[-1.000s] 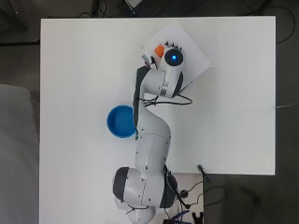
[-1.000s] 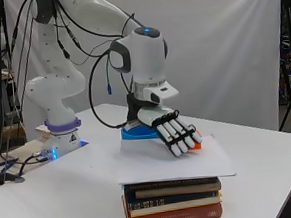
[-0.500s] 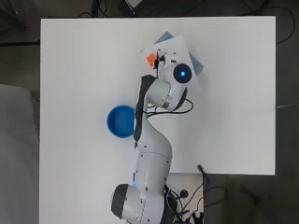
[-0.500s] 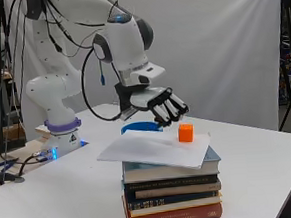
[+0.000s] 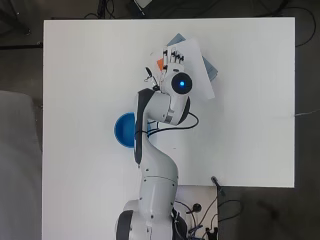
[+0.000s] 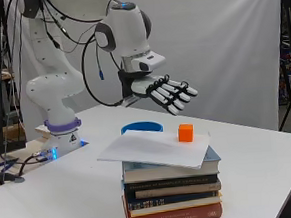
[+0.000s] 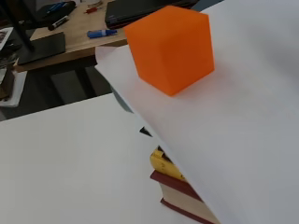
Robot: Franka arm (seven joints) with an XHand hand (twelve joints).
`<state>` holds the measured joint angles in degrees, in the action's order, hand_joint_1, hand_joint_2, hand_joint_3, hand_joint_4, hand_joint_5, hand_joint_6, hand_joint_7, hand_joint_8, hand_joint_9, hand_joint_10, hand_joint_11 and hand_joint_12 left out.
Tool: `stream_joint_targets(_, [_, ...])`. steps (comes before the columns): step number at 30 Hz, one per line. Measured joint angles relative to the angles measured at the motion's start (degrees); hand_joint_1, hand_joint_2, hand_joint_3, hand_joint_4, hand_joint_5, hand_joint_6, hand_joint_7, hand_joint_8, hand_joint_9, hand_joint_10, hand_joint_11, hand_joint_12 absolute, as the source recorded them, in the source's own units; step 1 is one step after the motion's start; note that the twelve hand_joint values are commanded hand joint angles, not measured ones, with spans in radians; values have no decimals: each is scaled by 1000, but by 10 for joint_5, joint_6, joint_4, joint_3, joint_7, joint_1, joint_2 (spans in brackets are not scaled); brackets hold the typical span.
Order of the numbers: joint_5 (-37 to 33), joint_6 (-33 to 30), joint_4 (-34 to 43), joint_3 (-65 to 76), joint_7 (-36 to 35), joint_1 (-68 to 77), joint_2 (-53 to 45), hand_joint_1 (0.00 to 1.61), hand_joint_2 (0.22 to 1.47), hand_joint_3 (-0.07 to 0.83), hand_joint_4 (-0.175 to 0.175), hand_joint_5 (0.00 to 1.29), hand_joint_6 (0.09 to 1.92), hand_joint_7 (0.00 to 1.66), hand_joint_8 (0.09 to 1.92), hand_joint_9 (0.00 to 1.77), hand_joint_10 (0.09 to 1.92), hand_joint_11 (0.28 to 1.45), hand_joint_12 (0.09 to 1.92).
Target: Teleoperate dual arm-hand system to pick and place objects
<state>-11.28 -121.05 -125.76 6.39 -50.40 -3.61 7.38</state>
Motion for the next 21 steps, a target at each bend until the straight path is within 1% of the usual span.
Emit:
stream_joint_targets(4, [-7,-2,-30,-18,-72,5,3,345,971,0,80,110,87,171,87,344,87,456,87])
stream_joint_targets(7, [-15,-5,-46,-32,-85,7,-4,354,970,0,78,102,87,169,87,343,87,458,87])
stream_joint_targets(9, [-20,-8,-38,-37,-80,8,-16,362,970,0,76,110,87,175,87,342,87,459,87])
stream_joint_targets(15, [-22,-9,28,-36,-50,8,-67,405,970,0,65,168,87,234,87,374,87,466,87])
stream_joint_targets(18, [-3,-4,57,-32,-21,7,-88,411,984,4,61,199,87,275,87,404,87,477,87])
stream_joint_targets(21, [18,1,73,-18,-2,3,-104,421,994,3,66,235,87,313,87,432,87,489,87])
